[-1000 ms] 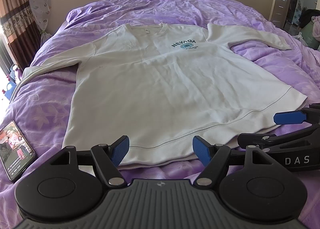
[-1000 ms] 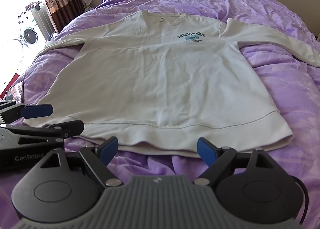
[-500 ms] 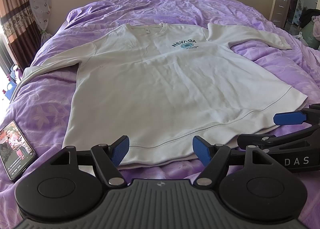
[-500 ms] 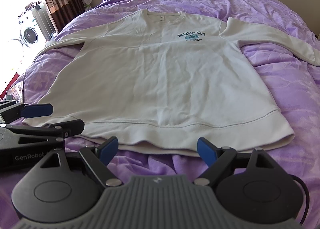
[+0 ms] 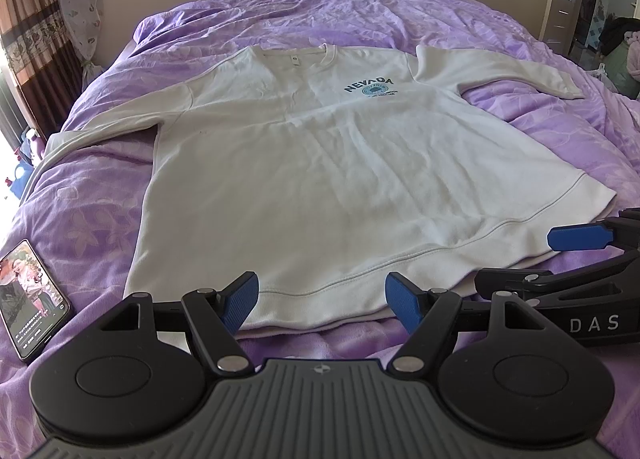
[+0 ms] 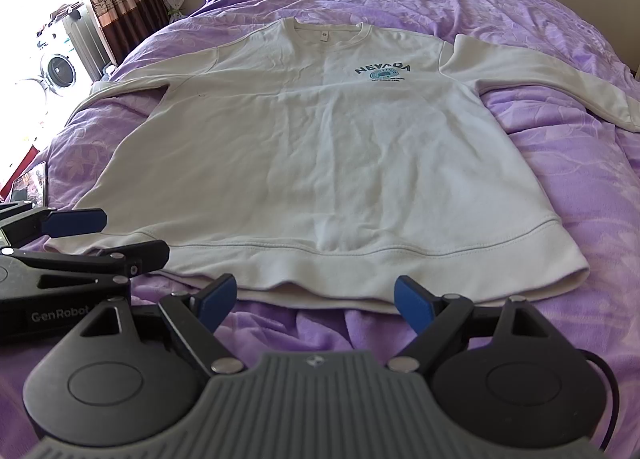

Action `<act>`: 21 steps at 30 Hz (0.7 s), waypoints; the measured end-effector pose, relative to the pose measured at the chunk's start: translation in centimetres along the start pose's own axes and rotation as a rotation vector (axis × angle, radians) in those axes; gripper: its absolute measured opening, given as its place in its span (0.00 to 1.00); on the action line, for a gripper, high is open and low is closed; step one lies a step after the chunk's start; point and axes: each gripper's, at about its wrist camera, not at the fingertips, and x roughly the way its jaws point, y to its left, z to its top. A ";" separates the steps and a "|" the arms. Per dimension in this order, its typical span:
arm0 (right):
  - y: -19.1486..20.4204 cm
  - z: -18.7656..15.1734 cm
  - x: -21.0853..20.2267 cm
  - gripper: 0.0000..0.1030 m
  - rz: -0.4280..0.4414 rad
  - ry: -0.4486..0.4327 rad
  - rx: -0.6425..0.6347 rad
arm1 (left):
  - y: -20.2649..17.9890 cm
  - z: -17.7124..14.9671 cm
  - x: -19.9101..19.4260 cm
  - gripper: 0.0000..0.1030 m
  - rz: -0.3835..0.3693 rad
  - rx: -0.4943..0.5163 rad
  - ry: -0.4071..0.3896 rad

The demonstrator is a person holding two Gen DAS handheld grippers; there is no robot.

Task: Fold small clothes

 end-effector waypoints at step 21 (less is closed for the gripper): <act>-1.8 4.6 -0.8 0.80 0.007 -0.045 -0.049 | 4.4 4.6 -1.0 0.73 0.069 0.000 -0.029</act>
